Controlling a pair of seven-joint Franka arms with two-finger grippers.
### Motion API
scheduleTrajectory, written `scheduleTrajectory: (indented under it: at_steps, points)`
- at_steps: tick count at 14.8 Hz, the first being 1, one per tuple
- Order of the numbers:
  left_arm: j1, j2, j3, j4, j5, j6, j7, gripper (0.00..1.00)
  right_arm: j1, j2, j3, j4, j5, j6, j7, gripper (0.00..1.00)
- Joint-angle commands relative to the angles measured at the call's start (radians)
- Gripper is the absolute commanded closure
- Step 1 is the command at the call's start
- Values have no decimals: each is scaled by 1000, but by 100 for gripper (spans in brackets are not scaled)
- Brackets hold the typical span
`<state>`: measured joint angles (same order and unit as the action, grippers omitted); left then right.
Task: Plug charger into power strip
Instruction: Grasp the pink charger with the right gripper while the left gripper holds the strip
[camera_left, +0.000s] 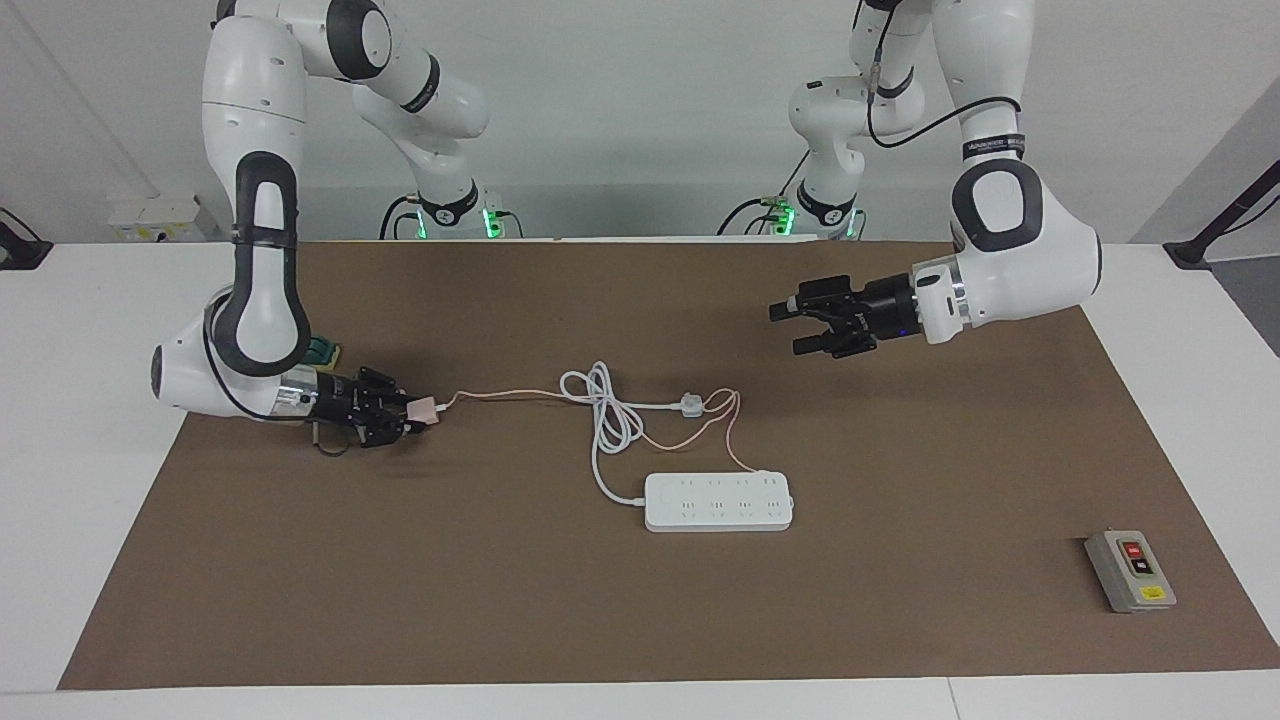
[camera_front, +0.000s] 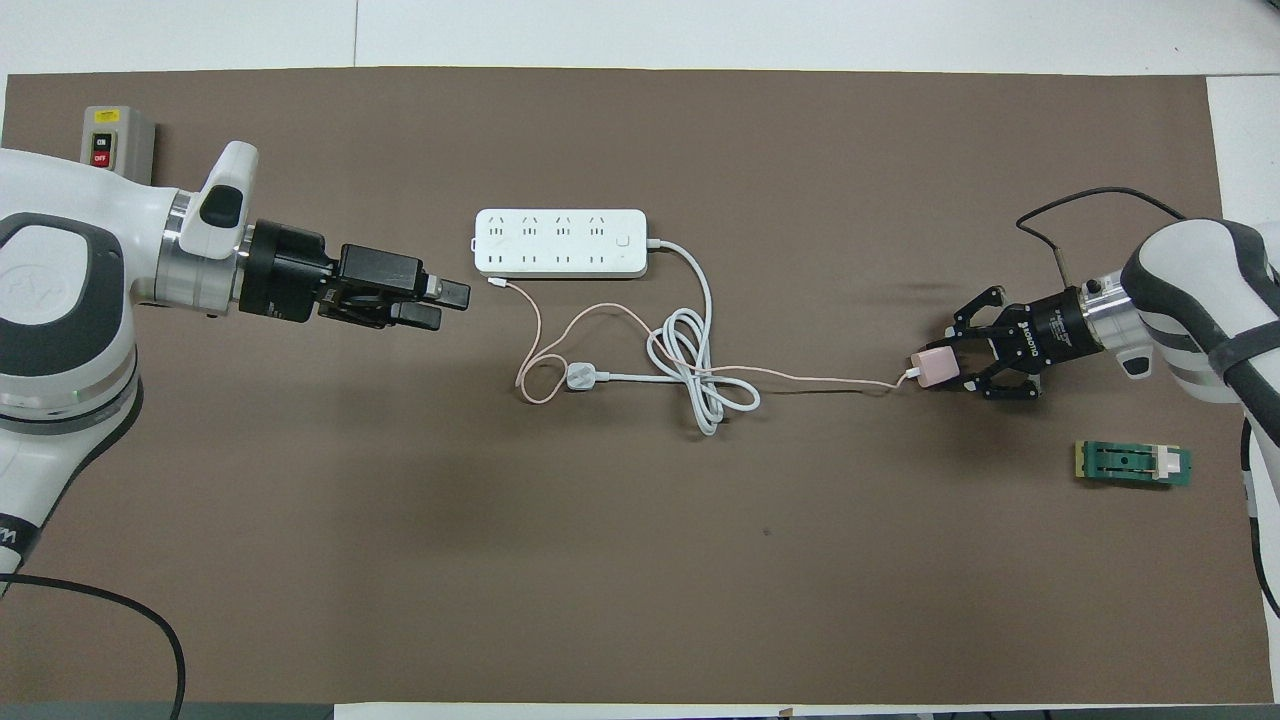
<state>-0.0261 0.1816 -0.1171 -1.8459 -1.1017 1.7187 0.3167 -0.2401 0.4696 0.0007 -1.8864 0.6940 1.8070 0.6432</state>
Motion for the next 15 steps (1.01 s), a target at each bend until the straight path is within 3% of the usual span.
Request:
scheduleTrajectory:
  at_steps: [1,8,15]
  points:
    - [-47,27,10,-12,-122,35,22,0,18,-8,1,62,12,-50,50,100]
    - [-90,49,10,7,-259,111,56,0,152,-63,1,288,6,-199,361,100]
    - [-115,94,10,7,-477,122,168,0,362,-85,13,455,99,-166,777,100]
